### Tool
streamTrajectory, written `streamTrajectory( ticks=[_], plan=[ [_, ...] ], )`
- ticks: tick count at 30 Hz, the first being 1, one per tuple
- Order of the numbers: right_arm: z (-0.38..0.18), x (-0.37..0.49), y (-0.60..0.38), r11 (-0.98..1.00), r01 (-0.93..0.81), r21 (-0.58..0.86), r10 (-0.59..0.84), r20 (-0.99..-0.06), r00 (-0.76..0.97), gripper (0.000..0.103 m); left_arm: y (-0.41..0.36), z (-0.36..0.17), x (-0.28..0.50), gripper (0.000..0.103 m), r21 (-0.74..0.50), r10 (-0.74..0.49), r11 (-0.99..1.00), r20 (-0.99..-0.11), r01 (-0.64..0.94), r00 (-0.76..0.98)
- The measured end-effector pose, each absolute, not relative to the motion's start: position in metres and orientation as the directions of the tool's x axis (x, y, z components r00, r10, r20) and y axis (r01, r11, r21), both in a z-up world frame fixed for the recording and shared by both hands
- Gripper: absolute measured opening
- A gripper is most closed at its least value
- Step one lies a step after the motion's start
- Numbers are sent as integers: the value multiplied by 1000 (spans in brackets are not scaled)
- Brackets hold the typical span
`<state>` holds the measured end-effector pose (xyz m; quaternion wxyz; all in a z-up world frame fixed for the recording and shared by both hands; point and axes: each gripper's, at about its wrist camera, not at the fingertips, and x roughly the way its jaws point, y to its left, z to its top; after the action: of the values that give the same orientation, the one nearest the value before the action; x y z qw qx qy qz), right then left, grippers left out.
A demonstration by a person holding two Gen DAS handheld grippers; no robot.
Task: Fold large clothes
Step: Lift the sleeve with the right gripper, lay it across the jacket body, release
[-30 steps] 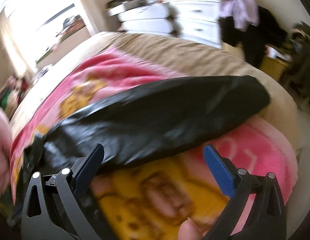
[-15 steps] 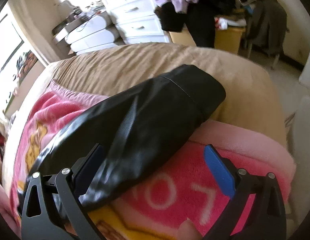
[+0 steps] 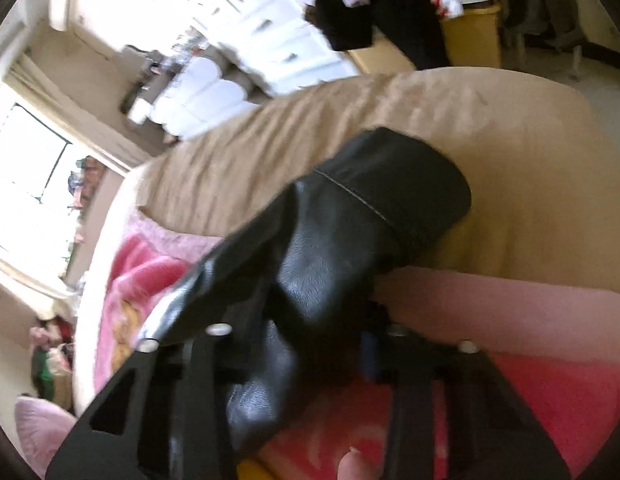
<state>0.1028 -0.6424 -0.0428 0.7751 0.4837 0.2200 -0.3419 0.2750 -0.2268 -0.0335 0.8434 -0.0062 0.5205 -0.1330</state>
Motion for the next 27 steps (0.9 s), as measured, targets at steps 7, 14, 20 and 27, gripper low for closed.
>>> streamTrajectory(
  ticks=[7,14,20,27],
  plan=[
    [11,103,-616,466,575,672,-333,-468,818,7,-213,-9,271,95,-158,-242,964,-856,215,457],
    [78,126,-552,694,420,584,-269,-331,905,7,-183,19,269,95,-171,-252,964,-833,204,493],
    [113,164,-471,841,274,467,-145,-293,945,6,-138,42,267,95,-245,-289,957,-806,155,516],
    [117,209,-368,941,91,327,24,-332,943,6,-84,60,267,95,-317,-316,943,-770,98,555]
  ],
)
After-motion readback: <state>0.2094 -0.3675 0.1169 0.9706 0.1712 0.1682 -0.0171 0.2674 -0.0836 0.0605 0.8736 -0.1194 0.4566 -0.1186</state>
